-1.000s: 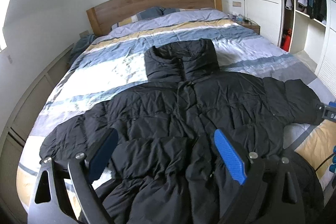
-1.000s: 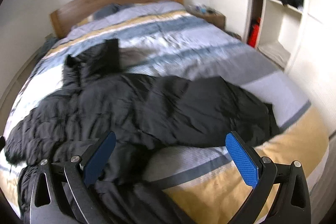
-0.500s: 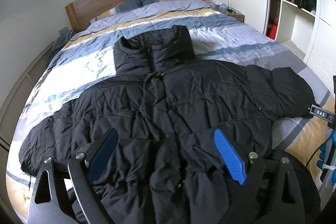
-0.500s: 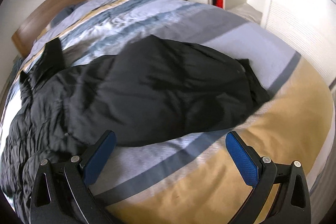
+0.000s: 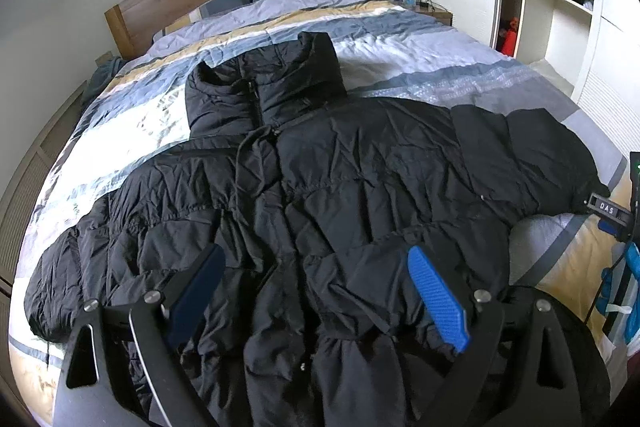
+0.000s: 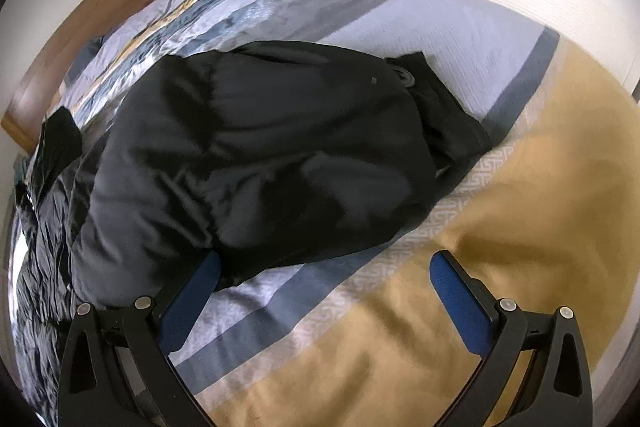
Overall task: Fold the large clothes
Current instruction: 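Move the right tool over the coat to the sleeve cuff nearest it, then close the right tool on the sleeve cuff and lift it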
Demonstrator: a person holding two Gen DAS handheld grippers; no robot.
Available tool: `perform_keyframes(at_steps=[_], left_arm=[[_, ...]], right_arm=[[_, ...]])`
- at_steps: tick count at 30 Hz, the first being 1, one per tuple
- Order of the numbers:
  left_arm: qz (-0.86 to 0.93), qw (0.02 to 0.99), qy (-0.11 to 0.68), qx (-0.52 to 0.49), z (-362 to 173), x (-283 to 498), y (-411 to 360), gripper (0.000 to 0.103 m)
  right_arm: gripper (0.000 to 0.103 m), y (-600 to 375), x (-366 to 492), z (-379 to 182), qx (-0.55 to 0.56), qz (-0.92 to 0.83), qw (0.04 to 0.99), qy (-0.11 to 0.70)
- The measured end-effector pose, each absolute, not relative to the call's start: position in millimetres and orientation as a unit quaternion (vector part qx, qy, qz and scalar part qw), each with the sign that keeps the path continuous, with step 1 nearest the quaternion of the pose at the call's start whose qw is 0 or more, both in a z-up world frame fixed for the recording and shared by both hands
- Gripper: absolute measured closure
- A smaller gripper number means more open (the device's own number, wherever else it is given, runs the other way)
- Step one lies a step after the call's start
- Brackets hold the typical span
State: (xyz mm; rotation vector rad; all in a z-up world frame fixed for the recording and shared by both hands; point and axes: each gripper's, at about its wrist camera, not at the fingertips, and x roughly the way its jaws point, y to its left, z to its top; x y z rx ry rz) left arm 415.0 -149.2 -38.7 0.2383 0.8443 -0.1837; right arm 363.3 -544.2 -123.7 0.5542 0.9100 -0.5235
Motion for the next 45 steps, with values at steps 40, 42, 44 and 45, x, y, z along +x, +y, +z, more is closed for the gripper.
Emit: perform_keyframes(at_steps=[40, 42, 44, 45], left_arm=[[-0.094, 0.891, 0.426, 0.127, -51.1, 391.0, -166.8, 0.009], [-0.093, 0.891, 0.426, 0.126, -50.4, 389.4, -164.8, 0.009], [-0.091, 0.892, 0.425, 0.123, -49.5, 387.7, -162.6, 0.009], [-0.091, 0.893, 0.424, 0.123, -48.9, 386.7, -161.3, 0.01]], right_arm=[[0.087, -611.5, 399.9, -85.4, 0.382, -0.095, 0.873, 0.289], [0.088, -604.1, 400.3, -72.7, 0.371, -0.084, 0.88, 0.283], [0.088, -596.0, 402.1, -60.0, 0.363, -0.07, 0.887, 0.276], [0.088, -593.0, 402.4, -55.3, 0.36, -0.064, 0.889, 0.274]])
